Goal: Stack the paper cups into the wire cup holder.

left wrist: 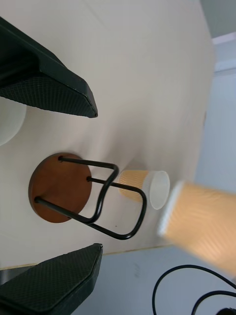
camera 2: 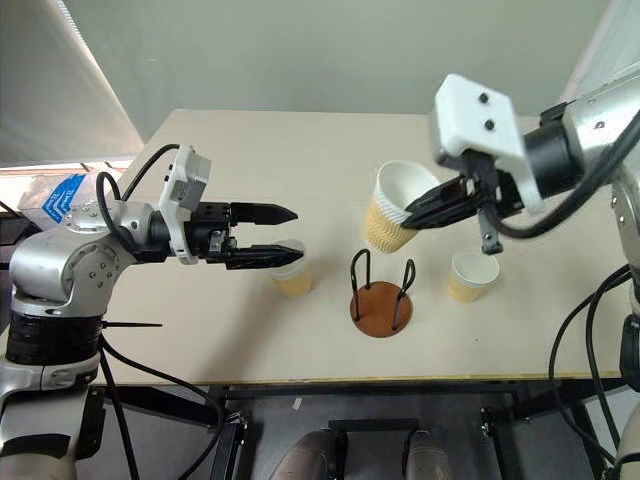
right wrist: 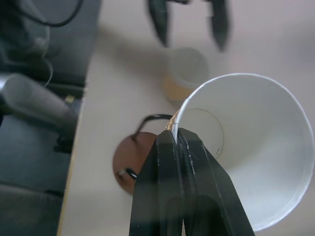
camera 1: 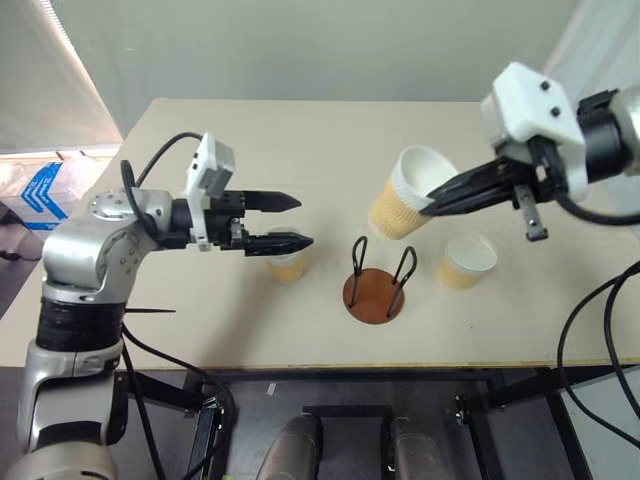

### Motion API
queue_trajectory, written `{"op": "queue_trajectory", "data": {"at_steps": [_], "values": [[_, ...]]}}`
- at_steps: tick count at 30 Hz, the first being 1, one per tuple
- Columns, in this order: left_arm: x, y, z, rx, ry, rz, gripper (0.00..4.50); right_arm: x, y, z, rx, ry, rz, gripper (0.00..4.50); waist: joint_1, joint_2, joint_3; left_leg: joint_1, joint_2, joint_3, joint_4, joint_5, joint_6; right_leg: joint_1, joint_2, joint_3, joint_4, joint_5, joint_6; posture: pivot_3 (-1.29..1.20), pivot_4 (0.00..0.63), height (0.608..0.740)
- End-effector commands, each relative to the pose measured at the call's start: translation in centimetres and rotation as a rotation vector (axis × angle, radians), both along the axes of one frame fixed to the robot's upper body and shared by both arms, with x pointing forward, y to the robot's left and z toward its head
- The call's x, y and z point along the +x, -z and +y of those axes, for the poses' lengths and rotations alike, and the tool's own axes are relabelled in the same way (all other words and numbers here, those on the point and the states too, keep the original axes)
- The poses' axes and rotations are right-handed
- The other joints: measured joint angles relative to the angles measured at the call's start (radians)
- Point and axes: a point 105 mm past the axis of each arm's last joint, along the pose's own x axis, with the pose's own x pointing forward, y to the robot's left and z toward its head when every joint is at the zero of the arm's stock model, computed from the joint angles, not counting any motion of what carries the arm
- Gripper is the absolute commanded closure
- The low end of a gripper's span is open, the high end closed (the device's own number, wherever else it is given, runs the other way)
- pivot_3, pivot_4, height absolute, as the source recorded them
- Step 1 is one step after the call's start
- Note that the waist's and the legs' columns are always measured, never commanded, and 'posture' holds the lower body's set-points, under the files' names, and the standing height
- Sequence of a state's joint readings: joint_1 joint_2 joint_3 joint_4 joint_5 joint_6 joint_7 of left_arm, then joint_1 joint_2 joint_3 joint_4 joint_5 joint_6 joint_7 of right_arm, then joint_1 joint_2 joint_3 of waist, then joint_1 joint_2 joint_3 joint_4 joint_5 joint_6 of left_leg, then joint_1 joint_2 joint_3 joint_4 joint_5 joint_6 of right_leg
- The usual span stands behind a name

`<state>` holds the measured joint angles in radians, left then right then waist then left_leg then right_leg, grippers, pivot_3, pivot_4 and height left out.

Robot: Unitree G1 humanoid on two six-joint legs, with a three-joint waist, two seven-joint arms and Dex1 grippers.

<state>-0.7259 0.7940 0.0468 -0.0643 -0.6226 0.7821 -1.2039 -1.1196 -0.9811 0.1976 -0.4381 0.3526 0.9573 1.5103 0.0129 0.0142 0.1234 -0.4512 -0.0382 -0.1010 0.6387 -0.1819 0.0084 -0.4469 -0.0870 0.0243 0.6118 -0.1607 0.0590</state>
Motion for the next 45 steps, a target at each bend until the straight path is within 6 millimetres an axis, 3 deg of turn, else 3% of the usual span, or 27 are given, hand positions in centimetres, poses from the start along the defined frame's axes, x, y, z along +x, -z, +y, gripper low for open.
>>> {"op": "queue_trajectory", "data": {"at_steps": [1, 16, 19, 27, 32, 39, 45], "values": [[-0.1, -0.9, -0.1, 0.014, 0.012, -0.051, 0.0, 0.0, 1.0, -0.1, -0.044, -0.014, -0.014, 4.48, -0.001, 0.0, 0.0, 0.0, 0.0, 0.0, 0.0, 0.0, 0.0, 0.0, 0.0, 0.0, 0.0, 0.0, 0.0, 0.0, 0.15, 0.74], [-0.1, -0.4, 0.1, 0.028, -0.012, -0.05, 0.0, 1.2, 3.2, 0.5, -0.069, -0.023, 0.01, 4.48, -0.001, 0.0, 0.0, -0.001, 0.0, 0.0, -0.001, 0.004, -0.005, -0.001, 0.0, 0.0, 0.0, -0.001, 0.004, 0.0, 0.15, 0.74], [-0.1, -0.3, 0.1, 0.035, -0.012, -0.051, 0.0, 1.6, 3.5, 0.6, -0.062, -0.004, 0.01, 3.9, -0.001, 0.0, 0.0, -0.001, 0.0, 0.0, -0.001, 0.004, -0.004, -0.001, 0.0, 0.0, 0.0, -0.001, 0.004, 0.0, 0.15, 0.74], [-0.2, 0.2, 0.6, 0.079, -0.041, -0.063, 0.0, 2.4, 4.2, 0.1, -0.016, 0.078, -0.001, 1.27, -0.001, 0.0, 0.0, -0.001, 0.0, 0.0, -0.001, 0.004, -0.004, -0.001, 0.0, 0.0, 0.0, 0.0, 0.004, 0.0, 0.15, 0.74], [-0.9, 0.8, 1.6, 0.198, -0.034, -0.093, 0.0, 2.4, 2.1, -0.4, 0.126, 0.168, 0.033, 1.27, -0.001, 0.0, 0.0, -0.001, 0.0, 0.0, -0.001, 0.004, -0.004, -0.001, 0.0, 0.0, 0.0, 0.0, 0.005, 0.0, 0.15, 0.74], [-2.3, 2.7, 3.1, 0.479, 0.083, -0.152, 0.0, 0.5, 0.3, -1.1, 0.249, 0.196, 0.166, 1.27, 0.0, 0.0, 0.0, -0.001, 0.0, 0.0, -0.004, 0.002, 0.0, -0.003, 0.0, 0.001, -0.001, 0.0, 0.004, 0.0, 0.15, 0.74], [-0.7, 3.8, 2.8, 0.531, 0.086, -0.198, 0.0, 0.1, 0.6, -0.8, 0.275, 0.196, 0.15, 1.27, -0.001, -0.001, 0.0, -0.001, 0.0, 0.0, -0.005, 0.001, -0.001, -0.004, 0.0, 0.001, 0.0, 0.0, 0.003, 0.0, 0.15, 0.74]]}}
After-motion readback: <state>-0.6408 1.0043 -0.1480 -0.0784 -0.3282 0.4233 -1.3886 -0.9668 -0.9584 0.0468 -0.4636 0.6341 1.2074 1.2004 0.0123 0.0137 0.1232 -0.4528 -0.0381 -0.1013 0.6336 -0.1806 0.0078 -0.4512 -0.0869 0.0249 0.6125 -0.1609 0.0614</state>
